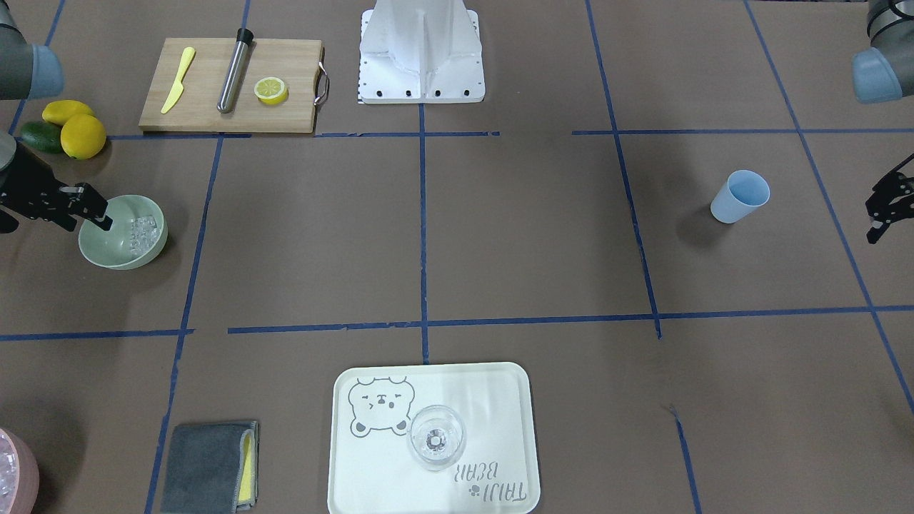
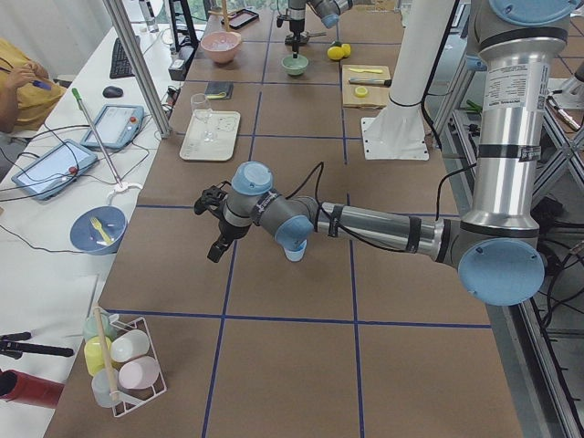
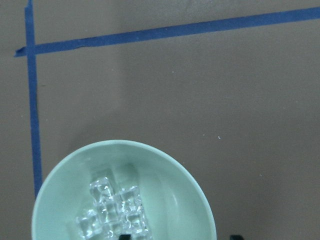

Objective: Pour ice into bowl

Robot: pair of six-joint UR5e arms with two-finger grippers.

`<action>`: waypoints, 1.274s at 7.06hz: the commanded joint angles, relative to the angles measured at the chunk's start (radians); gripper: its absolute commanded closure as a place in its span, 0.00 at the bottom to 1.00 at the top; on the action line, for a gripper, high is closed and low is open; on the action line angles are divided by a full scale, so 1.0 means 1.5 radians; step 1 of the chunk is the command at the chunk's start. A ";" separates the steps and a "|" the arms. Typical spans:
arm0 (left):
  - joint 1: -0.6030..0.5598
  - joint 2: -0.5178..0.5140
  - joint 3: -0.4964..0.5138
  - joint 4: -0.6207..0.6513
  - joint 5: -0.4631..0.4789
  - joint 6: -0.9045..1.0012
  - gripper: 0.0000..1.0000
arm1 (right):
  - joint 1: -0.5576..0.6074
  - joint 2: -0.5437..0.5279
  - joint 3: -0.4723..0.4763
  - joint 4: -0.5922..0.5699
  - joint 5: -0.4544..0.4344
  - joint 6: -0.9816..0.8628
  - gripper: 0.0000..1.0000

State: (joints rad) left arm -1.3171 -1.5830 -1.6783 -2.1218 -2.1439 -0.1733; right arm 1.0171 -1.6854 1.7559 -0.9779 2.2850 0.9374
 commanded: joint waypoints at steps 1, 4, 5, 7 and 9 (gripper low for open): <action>-0.013 -0.002 0.000 0.036 -0.002 0.015 0.00 | 0.125 -0.004 -0.003 -0.014 0.061 -0.055 0.00; -0.133 -0.053 0.017 0.242 -0.118 0.130 0.00 | 0.315 0.000 -0.004 -0.273 0.074 -0.450 0.00; -0.154 -0.050 0.016 0.304 -0.148 0.166 0.00 | 0.360 0.000 -0.010 -0.355 0.074 -0.580 0.00; -0.175 -0.029 0.015 0.384 -0.150 0.231 0.00 | 0.380 -0.001 -0.022 -0.400 0.074 -0.664 0.00; -0.176 0.028 -0.016 0.378 -0.152 0.224 0.00 | 0.379 0.007 -0.032 -0.398 0.077 -0.652 0.00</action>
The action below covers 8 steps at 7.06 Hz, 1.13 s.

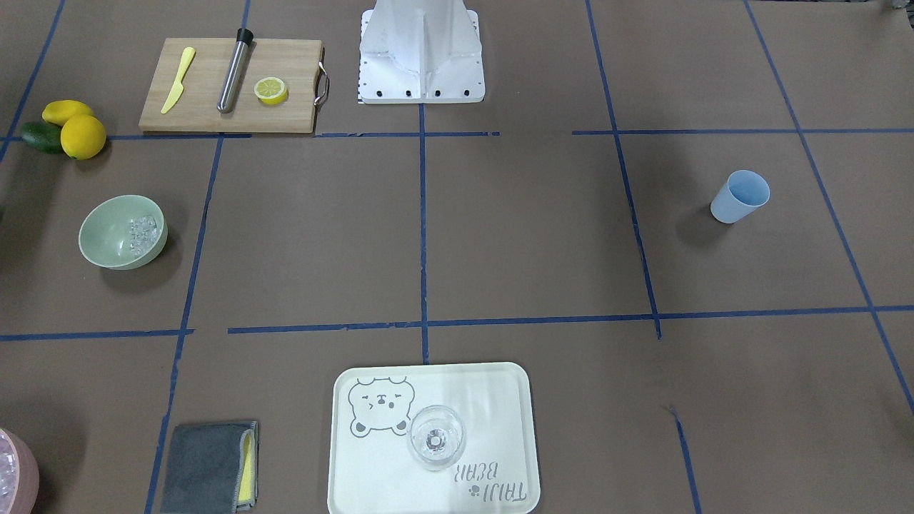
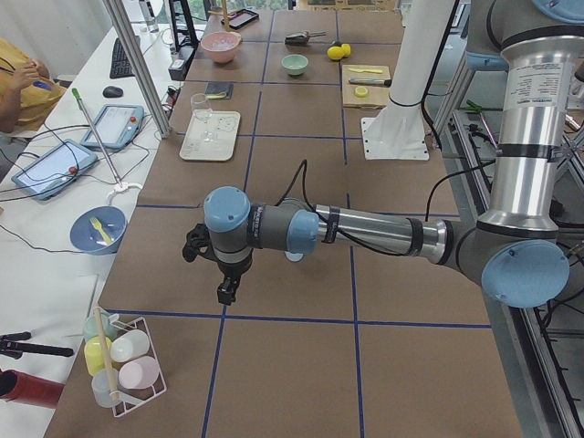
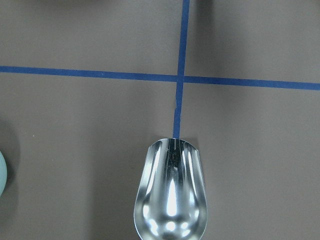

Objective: Pour ice into bowl

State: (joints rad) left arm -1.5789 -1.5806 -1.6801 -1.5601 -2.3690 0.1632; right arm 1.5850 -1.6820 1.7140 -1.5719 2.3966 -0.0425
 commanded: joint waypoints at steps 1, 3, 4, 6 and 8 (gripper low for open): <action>0.000 0.029 -0.009 0.003 0.001 0.000 0.00 | -0.003 0.020 -0.010 -0.004 0.001 0.003 0.00; -0.002 0.049 -0.033 -0.009 0.007 0.001 0.00 | -0.005 0.029 -0.018 -0.005 0.000 0.004 0.00; -0.001 0.048 -0.025 -0.006 0.002 0.002 0.00 | -0.007 0.030 -0.025 -0.004 0.000 0.011 0.00; 0.000 0.037 -0.026 0.011 0.003 0.007 0.00 | -0.006 0.033 -0.026 0.000 0.003 0.022 0.00; -0.002 0.044 -0.018 0.010 0.003 0.004 0.00 | -0.007 0.033 -0.025 0.000 0.004 0.022 0.00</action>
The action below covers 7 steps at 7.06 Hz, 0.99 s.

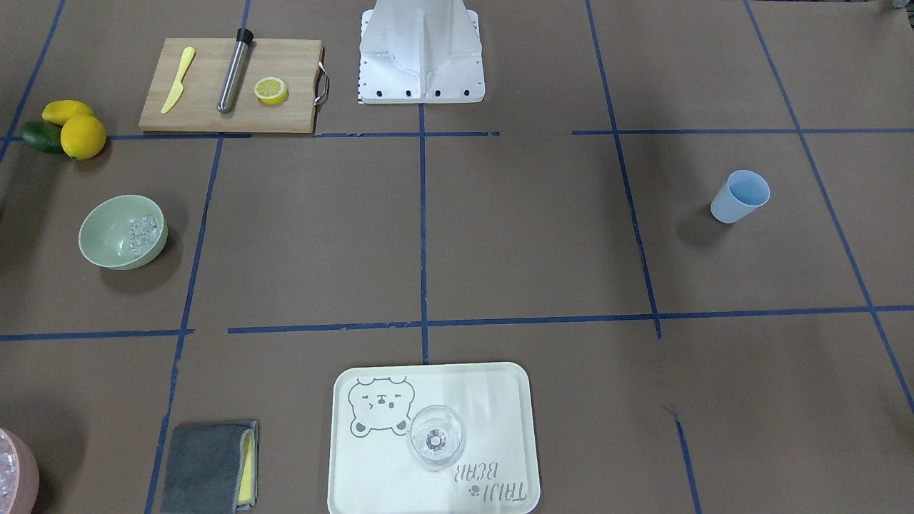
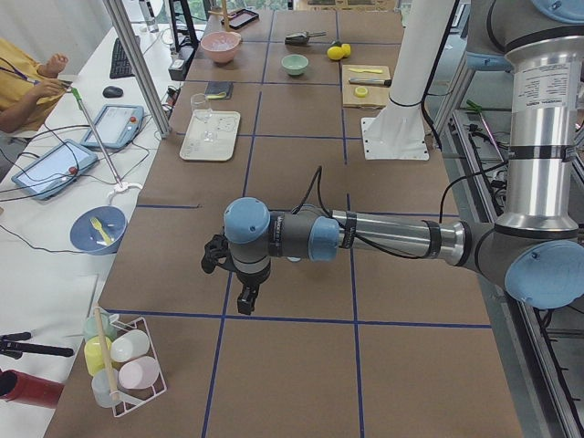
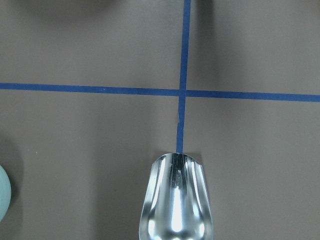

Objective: Pour ice into bowl

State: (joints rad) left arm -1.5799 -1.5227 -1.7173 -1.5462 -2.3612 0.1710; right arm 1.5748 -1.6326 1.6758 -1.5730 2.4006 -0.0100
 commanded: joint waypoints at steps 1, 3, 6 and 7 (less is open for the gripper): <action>-0.002 0.013 -0.005 0.004 -0.004 -0.009 0.00 | -0.002 0.001 0.001 0.000 0.000 0.003 0.00; -0.002 0.029 0.027 0.007 -0.044 -0.009 0.00 | -0.012 0.003 0.006 0.000 0.004 0.074 0.00; -0.003 0.036 0.016 0.000 -0.054 -0.073 0.00 | -0.016 0.010 0.005 0.001 0.004 0.085 0.00; -0.002 0.036 0.017 0.001 -0.054 -0.082 0.00 | -0.016 0.010 0.003 0.001 0.003 0.085 0.00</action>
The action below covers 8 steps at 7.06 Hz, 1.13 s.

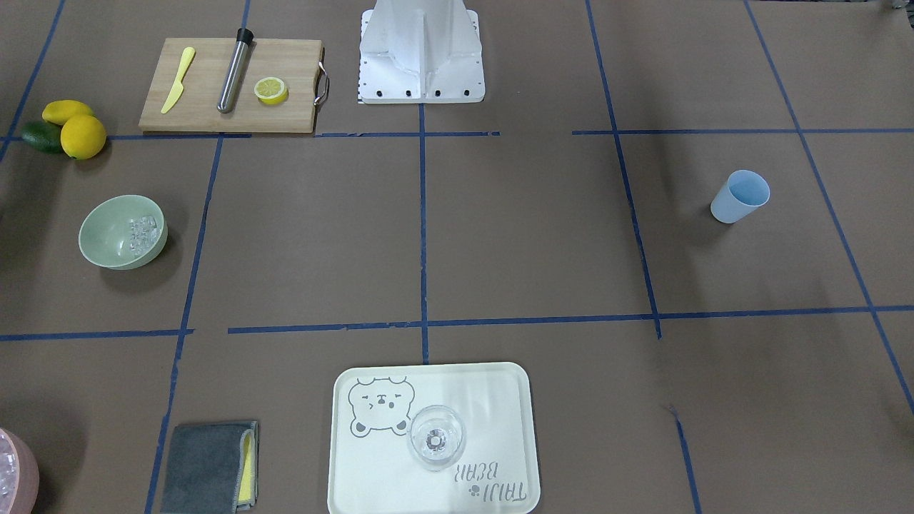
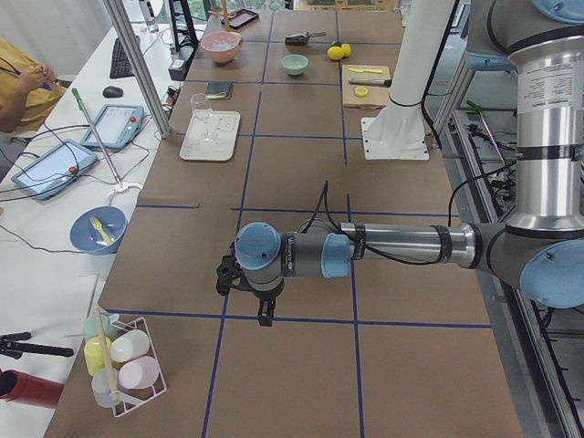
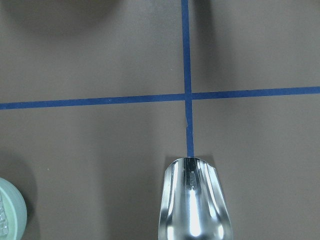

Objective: Pour ice into bowl

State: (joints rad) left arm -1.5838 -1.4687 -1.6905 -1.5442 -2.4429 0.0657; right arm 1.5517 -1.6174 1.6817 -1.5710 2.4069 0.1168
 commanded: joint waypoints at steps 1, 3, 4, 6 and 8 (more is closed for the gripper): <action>-0.001 -0.002 -0.016 0.000 0.018 -0.013 0.00 | -0.001 0.000 -0.001 0.000 -0.001 0.001 0.00; -0.001 -0.014 -0.036 0.004 0.108 -0.025 0.00 | -0.001 -0.001 0.006 0.001 -0.001 -0.007 0.00; -0.001 -0.004 -0.037 0.007 0.088 -0.026 0.00 | -0.002 -0.001 0.006 0.000 -0.002 -0.009 0.00; -0.002 -0.002 -0.035 0.004 0.062 -0.023 0.00 | -0.002 -0.004 0.005 0.001 -0.010 -0.046 0.00; -0.002 -0.009 -0.035 0.002 0.062 -0.019 0.00 | -0.003 -0.006 0.006 0.000 -0.008 -0.056 0.00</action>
State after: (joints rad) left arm -1.5856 -1.4762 -1.7438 -1.5408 -2.3482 0.0336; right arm 1.5488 -1.6234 1.6900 -1.5703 2.3934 0.0444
